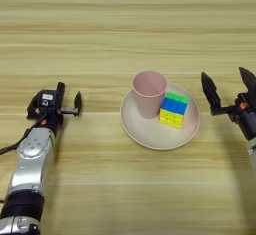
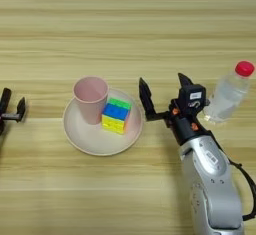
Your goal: Move the objects on the table
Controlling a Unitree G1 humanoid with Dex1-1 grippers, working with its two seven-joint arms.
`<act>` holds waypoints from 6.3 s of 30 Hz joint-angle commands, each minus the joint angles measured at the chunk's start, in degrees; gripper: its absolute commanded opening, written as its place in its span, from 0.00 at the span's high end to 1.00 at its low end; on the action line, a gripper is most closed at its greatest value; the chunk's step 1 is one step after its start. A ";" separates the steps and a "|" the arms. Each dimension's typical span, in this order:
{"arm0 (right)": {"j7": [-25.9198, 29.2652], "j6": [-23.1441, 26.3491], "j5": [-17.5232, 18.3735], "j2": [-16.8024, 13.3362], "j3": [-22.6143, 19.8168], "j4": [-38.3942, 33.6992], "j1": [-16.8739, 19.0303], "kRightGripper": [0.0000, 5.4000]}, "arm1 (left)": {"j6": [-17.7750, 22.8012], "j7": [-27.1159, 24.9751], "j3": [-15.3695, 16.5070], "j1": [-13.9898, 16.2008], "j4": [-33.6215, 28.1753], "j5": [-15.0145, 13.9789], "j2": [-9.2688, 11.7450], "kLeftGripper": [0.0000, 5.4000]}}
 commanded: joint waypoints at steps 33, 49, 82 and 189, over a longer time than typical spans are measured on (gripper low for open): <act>-1.86 0.12 0.38 3.57 3.25 -1.05 -0.36 0.01 | 29.15 -9.82 2.52 0.55 -5.48 -6.55 7.96 0.00; -2.22 -0.04 0.44 4.31 3.10 -1.03 -0.13 0.00 | 30.02 -10.25 2.37 0.96 -5.72 -6.94 8.90 0.30; -3.81 -0.55 -1.94 3.34 1.79 0.36 -0.53 0.00 | 29.89 -9.38 0.19 1.17 -7.53 -7.14 5.53 0.81; -5.65 -6.65 -7.19 2.94 1.46 4.26 -0.87 0.00 | 20.17 -6.67 -4.58 1.39 -27.99 -8.29 -6.43 0.00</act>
